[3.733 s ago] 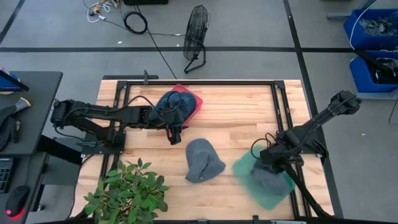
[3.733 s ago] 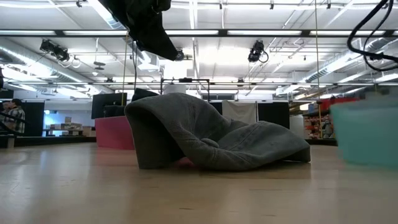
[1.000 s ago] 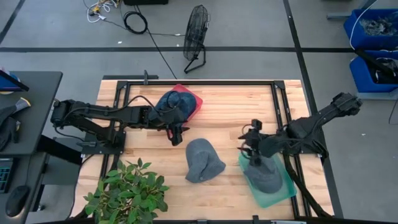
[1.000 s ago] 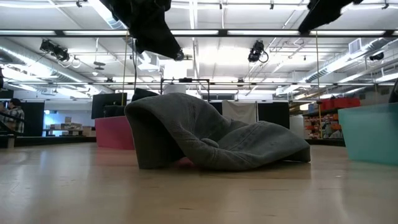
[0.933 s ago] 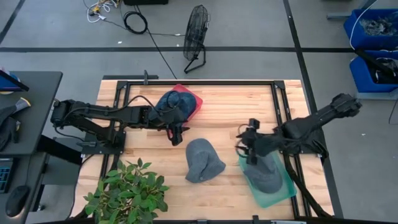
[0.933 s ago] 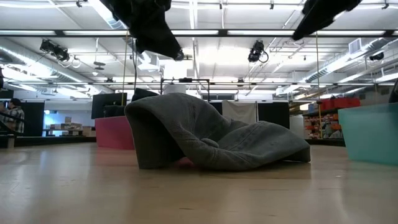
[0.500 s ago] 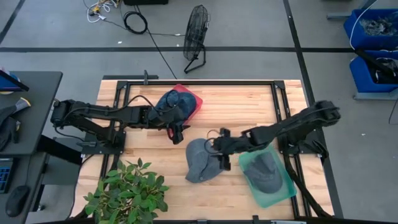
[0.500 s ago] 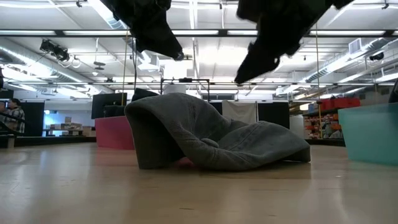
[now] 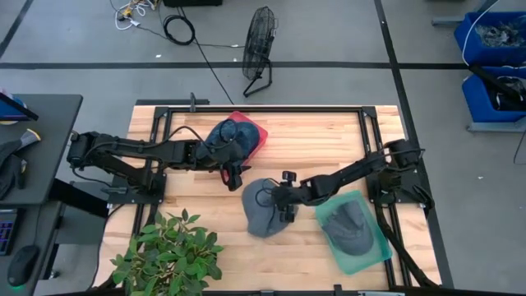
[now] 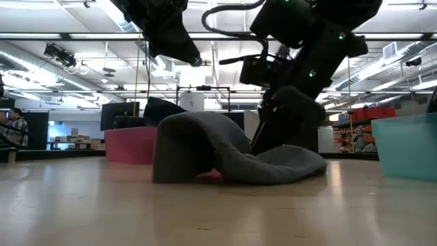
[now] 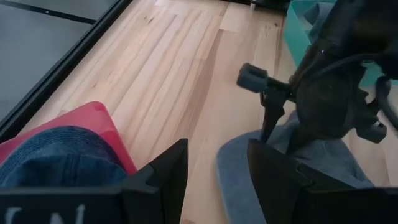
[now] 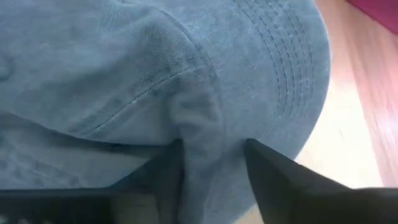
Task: Pick & Place hat
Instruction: Put the gray cap into the green bin
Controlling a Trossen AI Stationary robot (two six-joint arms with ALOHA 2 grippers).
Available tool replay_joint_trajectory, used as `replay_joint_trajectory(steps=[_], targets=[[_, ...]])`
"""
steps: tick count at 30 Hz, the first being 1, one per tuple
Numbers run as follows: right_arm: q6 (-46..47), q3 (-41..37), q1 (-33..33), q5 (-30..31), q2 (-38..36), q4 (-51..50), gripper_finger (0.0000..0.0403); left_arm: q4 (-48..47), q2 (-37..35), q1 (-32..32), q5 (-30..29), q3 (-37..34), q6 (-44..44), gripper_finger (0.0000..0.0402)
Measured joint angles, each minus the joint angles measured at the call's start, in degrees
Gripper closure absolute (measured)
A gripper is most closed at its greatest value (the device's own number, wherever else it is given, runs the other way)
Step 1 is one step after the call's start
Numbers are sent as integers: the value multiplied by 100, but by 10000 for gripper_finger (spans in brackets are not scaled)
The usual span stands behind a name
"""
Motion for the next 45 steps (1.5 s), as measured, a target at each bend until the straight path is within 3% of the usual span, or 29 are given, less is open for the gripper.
replay_joint_trajectory(steps=[6,13,19,22,26,35,45], targets=[[-189,29,-13,-383,-311,-343,382,3,0,0,0,0,8,232],[791,1104,43,-224,-1658,-3252,396,8,0,0,0,0,20,232],[1575,1907,441,151,-2874,-4826,398,5,0,7,-20,0,20,232],[2123,2011,747,32,-3362,-5586,399,1,0,4,-22,0,18,232],[2515,1802,1344,-613,-3884,-6427,399,3,0,4,-23,0,18,232],[4607,530,2844,-981,-4318,-6279,401,8,0,4,-61,0,-1,232],[6514,-491,4090,-708,-4320,-5561,401,50,0,4,-76,0,-338,232]])
